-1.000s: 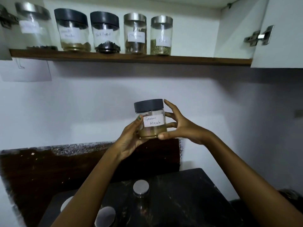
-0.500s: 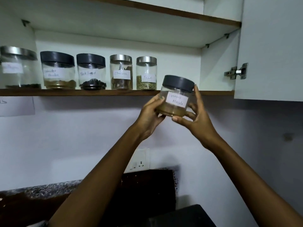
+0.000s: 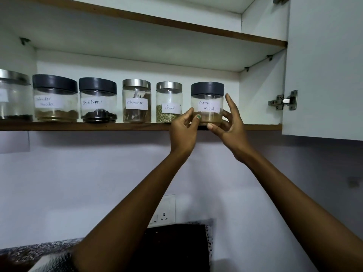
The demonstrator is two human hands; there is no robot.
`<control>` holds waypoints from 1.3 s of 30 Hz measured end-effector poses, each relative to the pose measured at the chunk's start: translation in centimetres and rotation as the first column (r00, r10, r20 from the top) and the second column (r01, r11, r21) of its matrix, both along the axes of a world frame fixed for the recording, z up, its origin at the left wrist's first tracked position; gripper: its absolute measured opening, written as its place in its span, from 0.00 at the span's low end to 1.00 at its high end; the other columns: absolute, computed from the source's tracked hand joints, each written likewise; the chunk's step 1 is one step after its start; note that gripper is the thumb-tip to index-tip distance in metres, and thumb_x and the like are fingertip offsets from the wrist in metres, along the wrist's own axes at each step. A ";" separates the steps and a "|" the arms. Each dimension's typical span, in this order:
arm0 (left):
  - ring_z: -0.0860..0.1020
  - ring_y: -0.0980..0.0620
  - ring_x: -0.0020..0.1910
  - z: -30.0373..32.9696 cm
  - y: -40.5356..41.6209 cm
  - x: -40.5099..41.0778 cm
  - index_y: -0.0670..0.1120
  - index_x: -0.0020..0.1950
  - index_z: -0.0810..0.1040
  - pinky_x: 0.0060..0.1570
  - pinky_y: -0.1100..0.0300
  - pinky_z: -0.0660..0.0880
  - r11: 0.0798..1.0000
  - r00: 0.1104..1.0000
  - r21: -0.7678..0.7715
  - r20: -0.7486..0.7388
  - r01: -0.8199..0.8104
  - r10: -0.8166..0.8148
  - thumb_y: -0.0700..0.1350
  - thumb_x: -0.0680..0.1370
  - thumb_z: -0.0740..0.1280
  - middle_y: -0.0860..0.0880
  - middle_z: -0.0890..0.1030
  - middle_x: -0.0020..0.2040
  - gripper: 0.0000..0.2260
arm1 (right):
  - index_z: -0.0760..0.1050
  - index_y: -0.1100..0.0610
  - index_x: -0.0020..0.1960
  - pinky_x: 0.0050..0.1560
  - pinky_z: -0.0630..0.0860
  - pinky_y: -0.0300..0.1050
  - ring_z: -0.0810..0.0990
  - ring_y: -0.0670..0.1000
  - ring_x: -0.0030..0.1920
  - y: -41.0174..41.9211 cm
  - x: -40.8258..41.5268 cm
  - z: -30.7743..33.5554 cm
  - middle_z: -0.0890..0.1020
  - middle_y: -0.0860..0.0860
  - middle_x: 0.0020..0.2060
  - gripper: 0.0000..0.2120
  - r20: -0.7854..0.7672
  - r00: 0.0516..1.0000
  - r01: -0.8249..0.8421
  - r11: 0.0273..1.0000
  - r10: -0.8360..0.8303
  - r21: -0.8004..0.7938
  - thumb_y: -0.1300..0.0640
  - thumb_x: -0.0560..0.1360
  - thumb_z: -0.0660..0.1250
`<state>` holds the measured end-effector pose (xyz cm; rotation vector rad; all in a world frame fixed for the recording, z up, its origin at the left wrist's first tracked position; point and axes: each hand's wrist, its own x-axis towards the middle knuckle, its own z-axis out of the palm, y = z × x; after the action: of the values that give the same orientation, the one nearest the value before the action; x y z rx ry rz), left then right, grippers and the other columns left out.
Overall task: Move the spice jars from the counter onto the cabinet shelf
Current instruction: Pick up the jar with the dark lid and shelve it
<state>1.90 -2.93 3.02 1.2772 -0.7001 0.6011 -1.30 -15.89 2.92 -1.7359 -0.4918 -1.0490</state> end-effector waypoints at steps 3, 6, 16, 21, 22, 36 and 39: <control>0.69 0.52 0.69 0.0 -0.3 1.0 0.38 0.72 0.65 0.68 0.59 0.67 0.997 0.999 0.079 0.044 -0.012 0.008 0.37 0.79 0.64 0.44 0.70 0.71 0.22 | 0.52 0.47 0.76 0.58 0.76 0.38 0.74 0.47 0.63 -0.3 1.2 0.6 0.70 0.52 0.65 0.42 0.007 1.000 -0.027 0.999 0.027 0.028 0.67 0.71 0.70; 0.65 0.52 0.72 -0.3 -0.4 2.0 0.38 0.74 0.62 0.71 0.58 0.63 0.986 0.997 0.162 0.067 -0.037 0.026 0.35 0.78 0.63 0.44 0.66 0.73 0.24 | 0.54 0.47 0.75 0.53 0.77 0.34 0.74 0.48 0.62 -0.6 2.3 0.7 0.70 0.52 0.64 0.39 -0.016 0.999 -0.046 0.999 0.047 0.014 0.67 0.72 0.69; 0.44 0.50 0.77 -2.0 -2.0 3.1 0.41 0.77 0.42 0.73 0.54 0.35 0.684 0.876 0.547 0.327 -0.482 0.355 0.43 0.80 0.60 0.44 0.47 0.78 0.33 | 0.51 0.49 0.77 0.68 0.69 0.55 0.71 0.51 0.66 -1.2 4.3 0.3 0.68 0.52 0.69 0.36 -0.060 0.993 0.093 0.990 -0.099 -0.105 0.59 0.76 0.67; 0.42 0.46 0.77 -2.6 -2.7 2.4 0.38 0.77 0.41 0.72 0.52 0.34 0.540 0.792 0.584 0.382 -0.606 0.476 0.48 0.79 0.61 0.42 0.46 0.78 0.36 | 0.50 0.49 0.77 0.69 0.66 0.59 0.71 0.48 0.65 -0.7 4.8 0.1 0.68 0.50 0.70 0.36 -0.051 0.989 0.134 0.985 -0.140 -0.109 0.59 0.76 0.66; 0.42 0.46 0.77 -2.7 -2.8 2.2 0.38 0.76 0.41 0.72 0.51 0.34 0.526 0.783 0.585 0.386 -0.617 0.489 0.49 0.79 0.61 0.42 0.46 0.78 0.36 | 0.50 0.50 0.77 0.68 0.67 0.59 0.71 0.50 0.66 -0.6 5.0 0.1 0.68 0.51 0.70 0.36 -0.050 0.988 0.141 0.983 -0.148 -0.114 0.60 0.76 0.66; 0.39 0.45 0.77 -3.2 -3.4 2.1 0.37 0.76 0.38 0.73 0.51 0.35 0.361 0.705 0.643 0.420 -0.675 0.572 0.56 0.78 0.59 0.40 0.42 0.78 0.41 | 0.40 0.45 0.76 0.68 0.62 0.58 0.62 0.56 0.69 -0.1 6.6 -0.7 0.68 0.52 0.71 0.39 -0.036 0.901 0.407 0.869 -0.433 -0.281 0.53 0.77 0.64; 0.41 0.45 0.77 -3.2 -2.9 2.1 0.38 0.76 0.40 0.73 0.52 0.36 0.366 0.706 0.630 0.450 -0.685 0.547 0.55 0.78 0.58 0.41 0.44 0.78 0.38 | 0.40 0.48 0.77 0.68 0.61 0.55 0.61 0.57 0.70 -0.1 6.5 -0.8 0.67 0.52 0.71 0.38 -0.033 0.902 0.401 0.864 -0.430 -0.305 0.54 0.77 0.63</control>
<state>3.97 -5.86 -0.18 2.4025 -0.5985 1.1157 5.20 -15.98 2.13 -2.2144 -0.2131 -1.2268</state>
